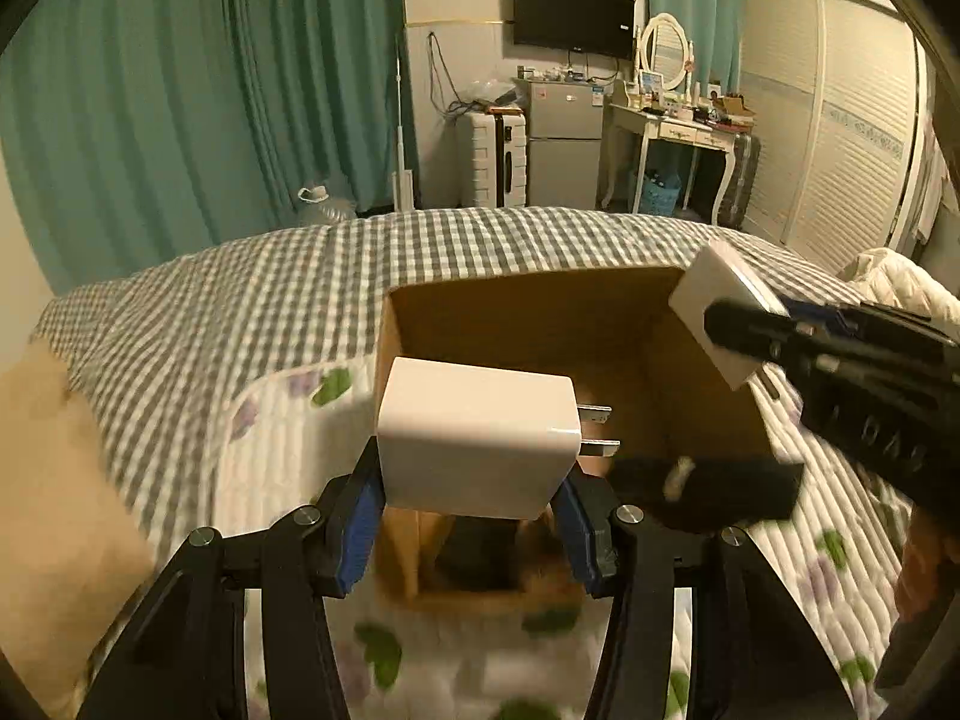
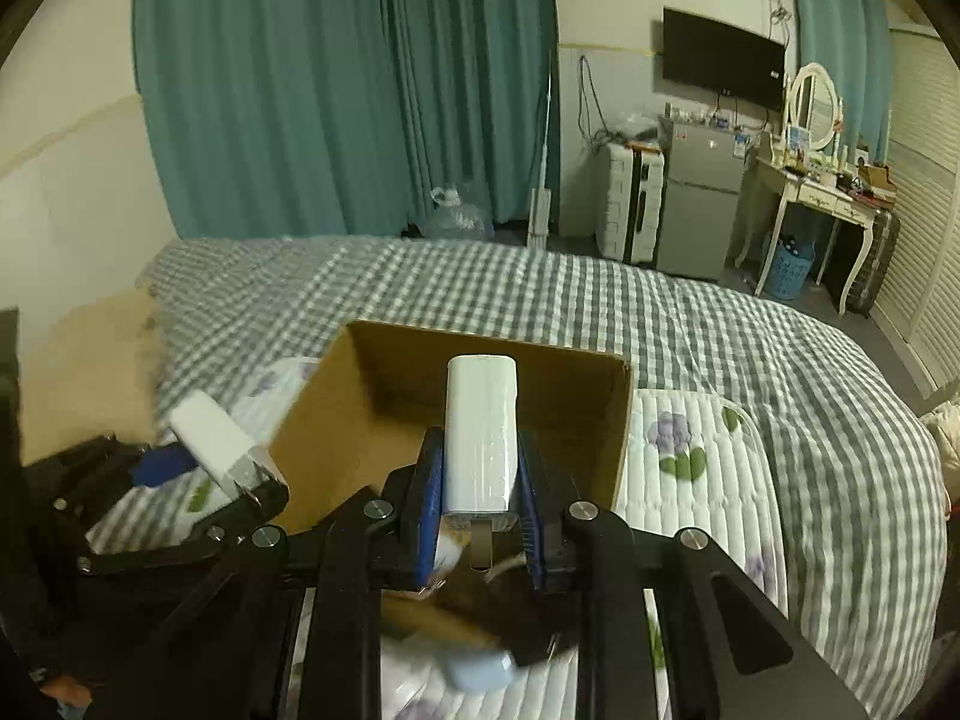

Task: Organize rigid objects
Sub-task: 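Drop both white chargers into the box while both tools open, then grasp the light blue earbud case with the right tool while the left tool grasps the white cylindrical device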

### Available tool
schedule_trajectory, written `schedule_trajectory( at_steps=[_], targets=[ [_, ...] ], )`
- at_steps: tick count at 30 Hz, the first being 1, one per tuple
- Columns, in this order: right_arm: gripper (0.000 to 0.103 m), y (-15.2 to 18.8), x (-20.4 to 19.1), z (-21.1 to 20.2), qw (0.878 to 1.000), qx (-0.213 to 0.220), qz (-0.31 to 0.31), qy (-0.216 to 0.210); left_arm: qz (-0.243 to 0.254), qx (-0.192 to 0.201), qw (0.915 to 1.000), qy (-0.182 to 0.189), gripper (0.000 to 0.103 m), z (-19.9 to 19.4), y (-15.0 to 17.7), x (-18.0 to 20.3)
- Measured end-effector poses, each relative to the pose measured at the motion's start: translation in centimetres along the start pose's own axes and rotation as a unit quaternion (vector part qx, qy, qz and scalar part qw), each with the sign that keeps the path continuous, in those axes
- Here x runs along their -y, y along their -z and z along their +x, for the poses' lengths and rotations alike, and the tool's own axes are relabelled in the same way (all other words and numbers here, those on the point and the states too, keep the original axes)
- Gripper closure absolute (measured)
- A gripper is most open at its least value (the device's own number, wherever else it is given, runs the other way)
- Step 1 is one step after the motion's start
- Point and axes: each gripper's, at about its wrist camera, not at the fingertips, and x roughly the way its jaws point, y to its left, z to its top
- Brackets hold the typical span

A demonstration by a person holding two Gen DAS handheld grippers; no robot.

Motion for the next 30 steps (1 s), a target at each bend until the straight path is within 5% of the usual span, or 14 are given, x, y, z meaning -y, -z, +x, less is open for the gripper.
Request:
schedule_trajectory(
  at_steps=[4,11,14,15,16,17,19,30],
  targets=[
    [0.081,-0.5,0.7,3.2,0.999,-0.028,-0.03,0.028,0.017,-0.005,0.9998,-0.007,0.05,3.7,-0.5,0.3],
    [0.081,-0.7,2.4,5.6,0.999,-0.046,-0.026,0.011,0.014,-0.019,0.9997,-0.01,0.05,7.0,-0.3,0.2],
    [0.081,-0.7,2.8,6.1,0.999,-0.045,-0.006,0.0,0.011,-0.019,0.9997,-0.015,0.037,6.6,-0.3,0.4],
    [0.081,-0.6,2.9,6.2,0.999,-0.045,-0.001,-0.004,0.01,-0.017,0.9997,-0.014,0.02,6.0,-0.2,0.4],
    [0.076,-0.6,3.1,6.0,0.999,-0.05,0.009,-0.009,0.008,-0.016,0.9998,-0.007,0.018,5.5,-0.2,0.5],
    [0.056,-0.7,3.2,5.7,0.999,-0.051,0.011,-0.008,0.006,-0.016,0.9999,0.001,0.011,4.5,-0.2,0.5],
    [0.041,-0.8,3.0,4.0,0.999,-0.038,0.008,-0.001,0.012,-0.004,0.9998,-0.016,0.009,2.8,0.0,0.5],
    [0.033,2.3,0.5,-10.1,0.999,-0.008,-0.038,0.031,-0.004,0.025,0.9993,-0.029,0.001,-9.6,5.8,-2.1]
  ],
)
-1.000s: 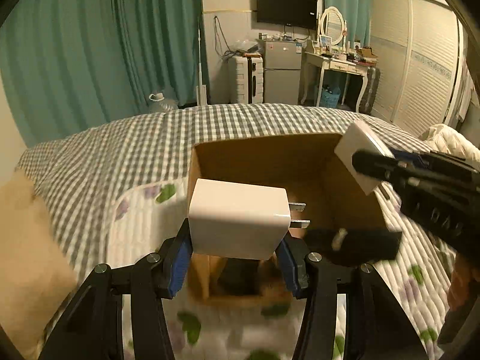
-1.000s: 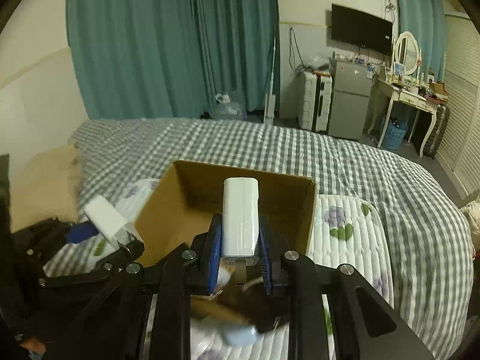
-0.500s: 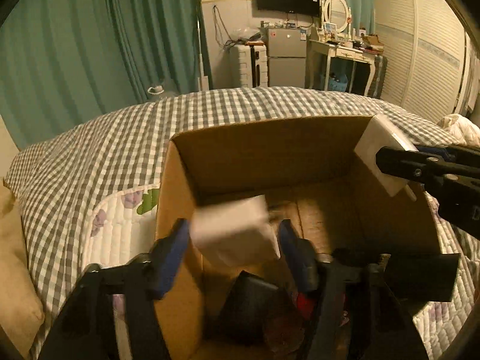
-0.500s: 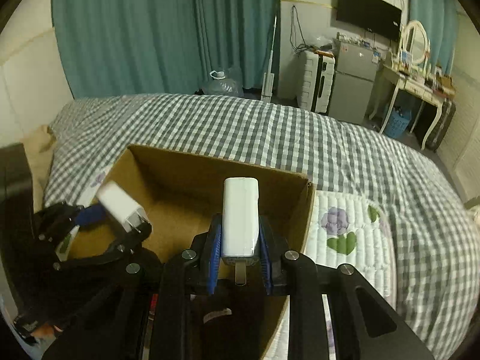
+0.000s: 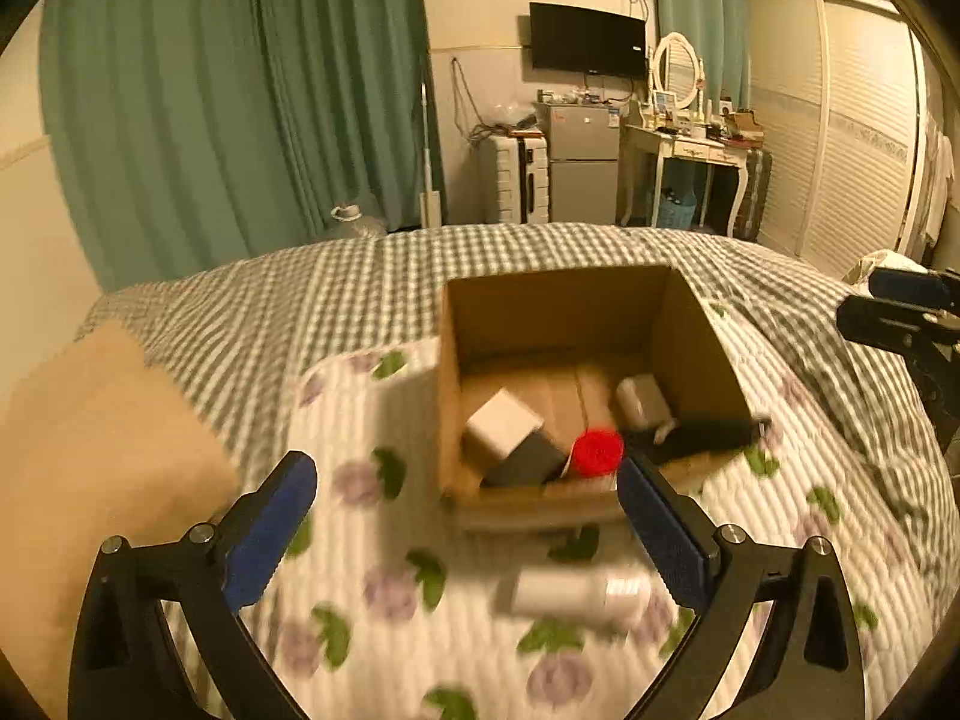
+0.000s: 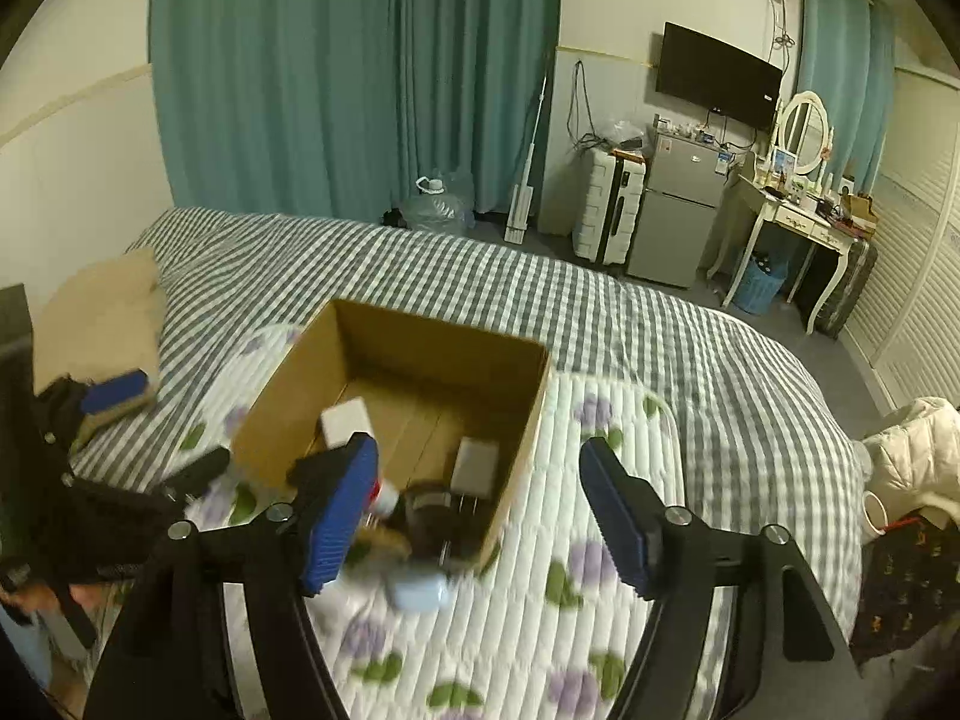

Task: Organize rigid objects
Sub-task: 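Grasp the light blue earbud case with the right tool while the left tool grasps the white cylindrical device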

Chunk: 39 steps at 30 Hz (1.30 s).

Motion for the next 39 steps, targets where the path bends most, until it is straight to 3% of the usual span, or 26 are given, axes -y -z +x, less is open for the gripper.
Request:
schedule_trajectory(
  at_steps=[3,8,17,24,31,33,34,39],
  targets=[
    [0.033,2.2,-1.1,-1.5,1.0,-0.006,-0.011,-0.008,0.008,-0.003,0.9999,0.006,0.001,-2.0,2.4,-0.7],
    [0.033,7.1,-2.8,-2.1,0.999,-0.018,-0.03,-0.024,0.007,-0.016,0.9997,-0.019,0.001,-3.1,6.0,-1.0],
    [0.033,12.9,-2.9,2.8,0.997,-0.055,-0.001,-0.051,-0.056,-0.046,0.9969,-0.03,0.001,0.2,10.0,0.3],
    [0.033,14.0,-2.6,10.0,0.994,-0.093,0.014,-0.047,-0.081,-0.083,0.9918,-0.055,0.001,4.9,11.1,1.2],
    [0.033,13.4,-2.8,16.2,0.99,-0.123,0.02,-0.064,-0.068,-0.102,0.9905,-0.063,0.001,7.7,11.8,1.5],
    [0.039,13.4,-2.6,17.6,0.989,-0.131,0.03,-0.067,-0.066,-0.106,0.9903,-0.061,0.001,8.1,11.9,1.6],
    [0.049,13.5,-2.6,18.4,0.988,-0.137,0.027,-0.064,-0.065,-0.108,0.9903,-0.058,0.001,8.3,12.0,1.8],
    [0.051,13.8,-2.6,16.9,0.991,-0.114,0.019,-0.063,-0.064,-0.11,0.9911,-0.039,0.001,7.8,11.8,3.2]
  ],
)
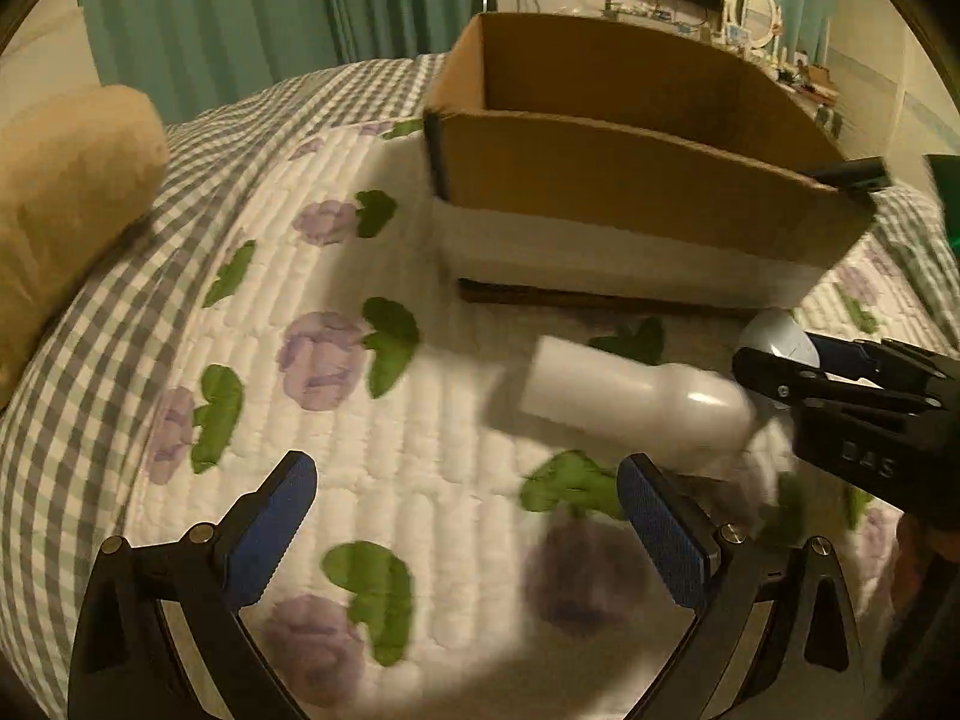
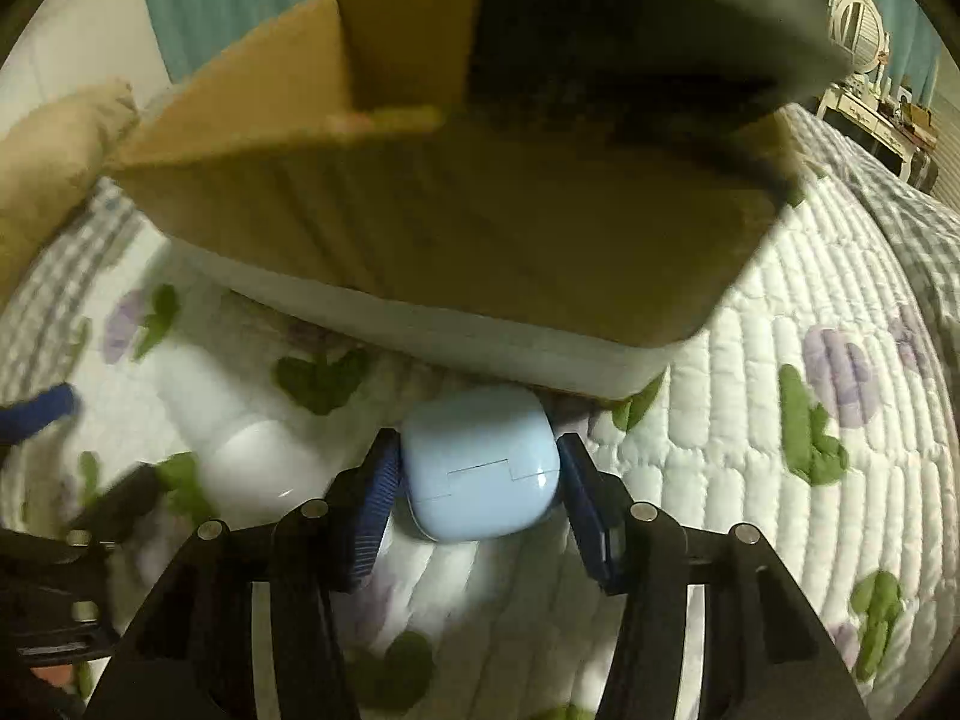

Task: Organize rigid objects
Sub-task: 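Grasp the light blue earbud case with the right tool while the left tool grasps the white cylindrical device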

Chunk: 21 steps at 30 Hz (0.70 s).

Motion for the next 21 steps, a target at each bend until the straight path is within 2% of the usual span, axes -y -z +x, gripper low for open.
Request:
schedule_trajectory(
  at_steps=[7,13,15,16,18,19,20,21],
  targets=[
    [0.051,1.7,2.3,-5.7,0.998,0.043,0.038,0.023,-0.012,-0.013,0.9985,0.052,0.001,-0.5,-0.4,3.7],
    [0.051,2.2,4.8,-6.6,0.996,0.046,0.073,0.029,-0.031,-0.025,0.9977,0.055,0.001,1.7,-2.1,5.5],
    [0.051,2.1,5.3,-6.5,0.996,0.042,0.076,0.03,-0.034,-0.033,0.9975,0.053,0.004,2.9,-2.6,6.3],
    [0.051,2.0,5.4,-6.4,0.996,0.041,0.076,0.033,-0.036,-0.038,0.9974,0.05,0.007,3.6,-2.9,6.6],
    [0.051,2.0,5.6,-6.1,0.996,0.036,0.078,0.037,-0.038,-0.052,0.9971,0.041,0.021,4.6,-2.9,7.1],
    [0.051,2.1,5.8,-6.0,0.996,0.034,0.08,0.035,-0.036,-0.055,0.997,0.04,0.023,4.9,-2.9,7.3],
    [0.051,2.0,5.9,-5.9,0.996,0.032,0.081,0.034,-0.031,-0.052,0.9973,0.043,0.033,4.9,-2.9,7.5],
    [0.051,2.1,6.0,-5.7,0.996,0.031,0.081,0.035,-0.026,-0.051,0.9975,0.041,0.036,4.8,-2.9,7.6]
  ],
)
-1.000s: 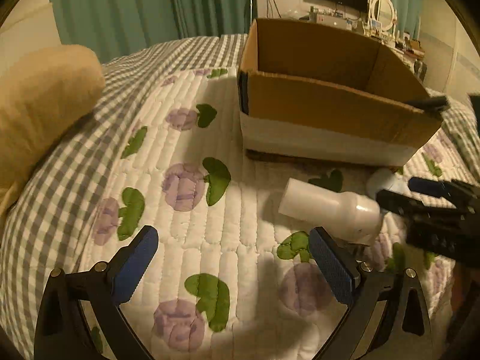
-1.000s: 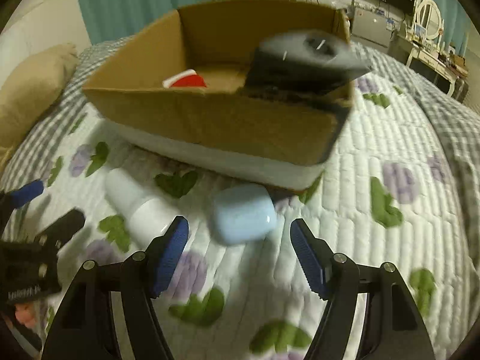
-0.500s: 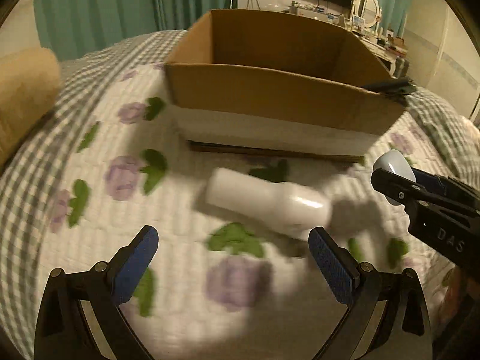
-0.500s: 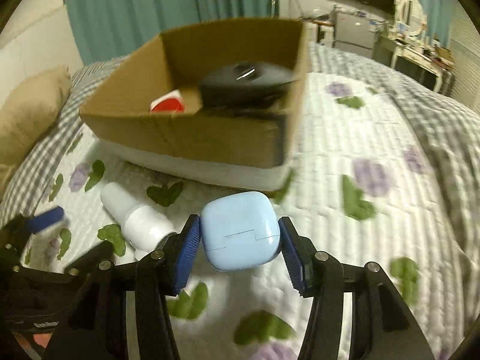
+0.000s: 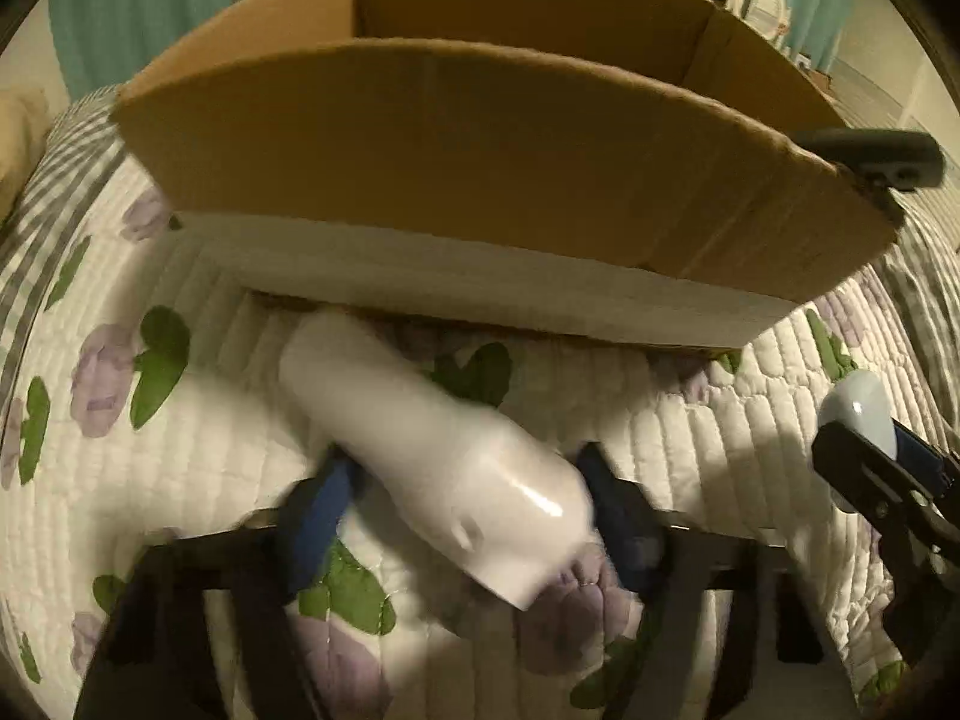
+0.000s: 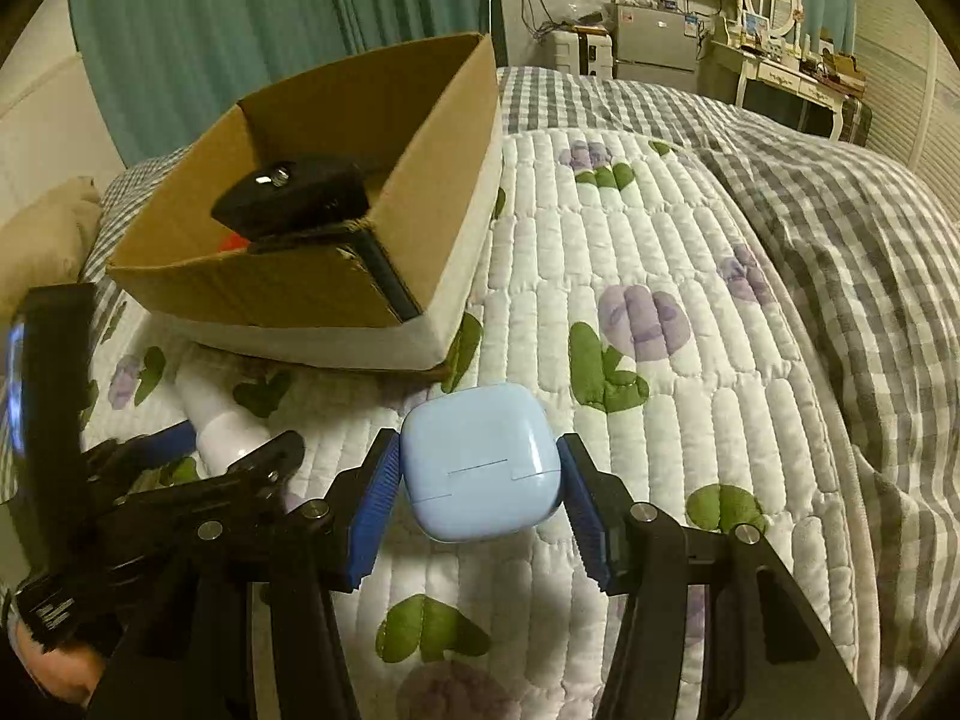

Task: Organize rigid objects
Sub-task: 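Grasp the light blue earbud case with the right tool while the left tool grasps the white cylindrical device, then lower the earbud case and white device into the box while both tools open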

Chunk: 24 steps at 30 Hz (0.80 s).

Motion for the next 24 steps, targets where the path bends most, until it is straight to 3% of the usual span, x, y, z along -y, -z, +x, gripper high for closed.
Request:
schedule_trajectory(
  at_steps=[5,13,24],
  targets=[
    [0.051,0.6,-0.9,-0.1,1.0,0.004,-0.017,0.012,0.005,-0.005,0.9996,0.028,0.046,-1.4,0.9,-1.1],
    [0.051,1.7,-2.8,-2.2,0.999,0.018,-0.027,0.006,0.03,0.026,0.9987,0.033,0.047,-7.1,1.9,-3.6],
    [0.051,0.8,-5.7,-10.6,0.996,0.072,-0.045,-0.008,0.086,0.087,0.9919,0.033,0.046,-15.1,1.3,-5.2]
  ],
)
